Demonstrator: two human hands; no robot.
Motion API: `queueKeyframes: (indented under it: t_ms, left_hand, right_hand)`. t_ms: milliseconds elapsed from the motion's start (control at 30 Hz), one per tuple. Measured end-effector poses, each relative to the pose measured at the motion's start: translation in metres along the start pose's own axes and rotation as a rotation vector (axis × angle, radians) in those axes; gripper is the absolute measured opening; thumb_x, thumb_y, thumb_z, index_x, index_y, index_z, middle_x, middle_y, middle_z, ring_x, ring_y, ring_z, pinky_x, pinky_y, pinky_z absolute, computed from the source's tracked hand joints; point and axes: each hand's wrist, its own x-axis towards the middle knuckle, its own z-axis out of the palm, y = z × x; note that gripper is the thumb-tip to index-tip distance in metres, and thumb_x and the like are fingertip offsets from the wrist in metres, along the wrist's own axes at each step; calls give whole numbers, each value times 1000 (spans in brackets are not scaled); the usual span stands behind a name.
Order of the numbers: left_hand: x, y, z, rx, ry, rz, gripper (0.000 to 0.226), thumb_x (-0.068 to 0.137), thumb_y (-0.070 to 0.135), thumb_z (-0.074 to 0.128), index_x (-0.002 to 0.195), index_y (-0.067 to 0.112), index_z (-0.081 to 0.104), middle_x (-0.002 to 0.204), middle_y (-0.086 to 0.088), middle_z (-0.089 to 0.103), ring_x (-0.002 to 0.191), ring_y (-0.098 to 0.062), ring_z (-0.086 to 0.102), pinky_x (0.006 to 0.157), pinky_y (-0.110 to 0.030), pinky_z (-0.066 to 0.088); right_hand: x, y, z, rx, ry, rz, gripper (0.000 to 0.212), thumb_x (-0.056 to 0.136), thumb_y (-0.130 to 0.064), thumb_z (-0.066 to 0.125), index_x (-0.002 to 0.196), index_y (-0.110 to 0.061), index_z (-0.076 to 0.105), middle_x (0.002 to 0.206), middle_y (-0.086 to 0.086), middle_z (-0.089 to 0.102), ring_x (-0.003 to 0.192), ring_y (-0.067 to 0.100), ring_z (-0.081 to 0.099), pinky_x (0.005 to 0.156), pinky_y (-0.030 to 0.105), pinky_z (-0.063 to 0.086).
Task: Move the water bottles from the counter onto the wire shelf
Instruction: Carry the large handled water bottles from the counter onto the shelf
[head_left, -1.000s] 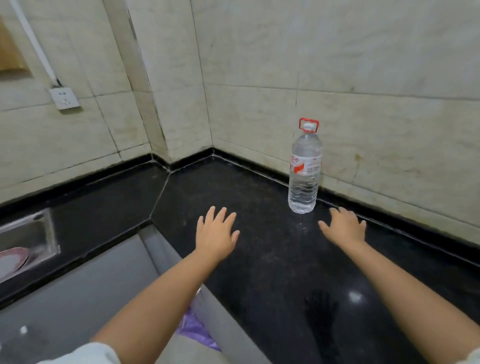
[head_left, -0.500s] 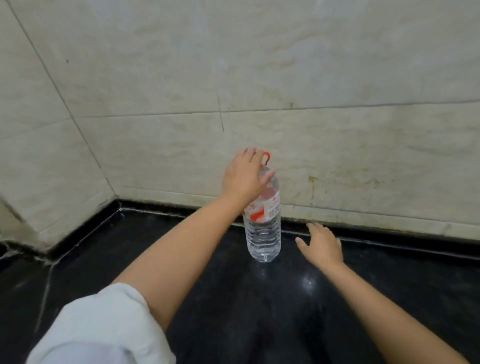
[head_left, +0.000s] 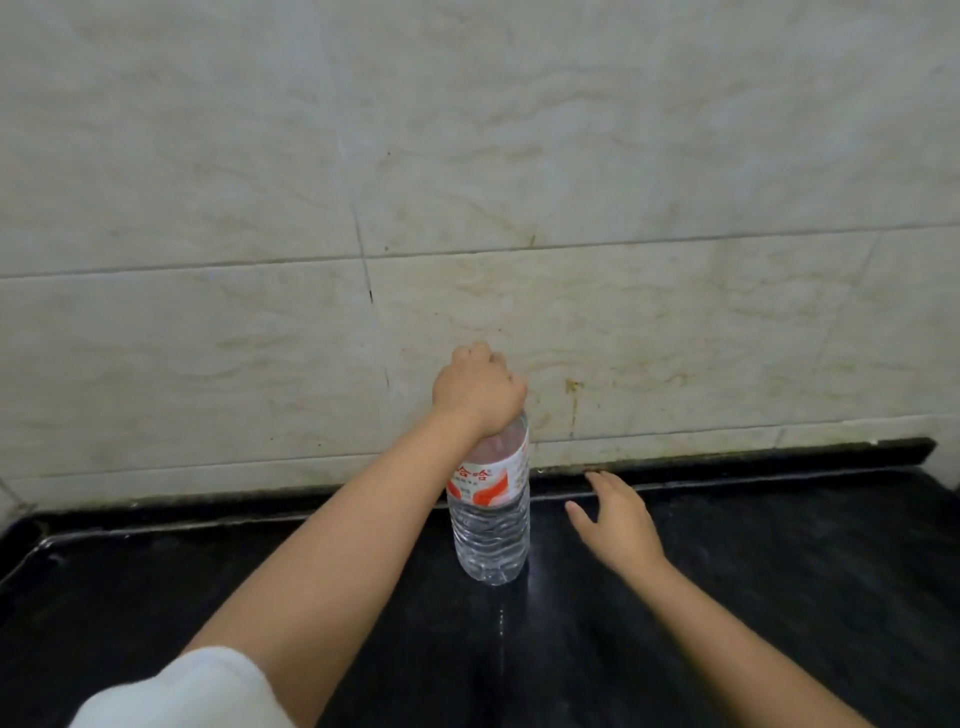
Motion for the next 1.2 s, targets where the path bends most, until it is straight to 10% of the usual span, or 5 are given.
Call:
queueKeyframes:
  t_ms: [300,500,667,967,1200]
  left_hand:
    - [-73,-78,8,-153,180,-23,69,92,37,27,145,-1,4,152,-20,16,139,-31,18,112,-32,14]
    - [-176,-163,60,-576,260,-449,83,87,25,59,145,2,5,153,-15,16,141,-24,20,111,-23,17]
    - [-277,-212,147,-759,15,-906,93,74,27,74,143,2,17,141,-15,41,130,-27,41,108,-34,35]
    - [-272,-235,158,-730,174,-885,91,68,26,79,141,10,28,145,-8,36,135,-21,34,105,-28,32]
    - [-259,-244,169,-776,92,-882,102,67,23,80,145,5,17,151,-10,25,139,-20,27,111,-28,24]
  right_hand:
    - [0,-36,44,284,-187,82,58,94,-37,44,141,-4,31,149,14,34,138,26,31,110,31,26]
    - [-5,-72,98,408,-298,57,58,90,-42,50,140,-17,34,141,20,42,131,33,39,109,41,33]
    - [-17,-102,124,185,-339,-75,59,86,-37,59,139,-23,36,146,23,24,135,38,24,111,40,24]
    - [13,-119,137,423,-415,-75,63,78,-13,72,130,-10,37,137,13,43,108,19,45,84,27,35]
    - [11,-102,149,562,-352,-46,77,74,-12,75,139,-21,35,144,6,41,131,24,41,107,33,32]
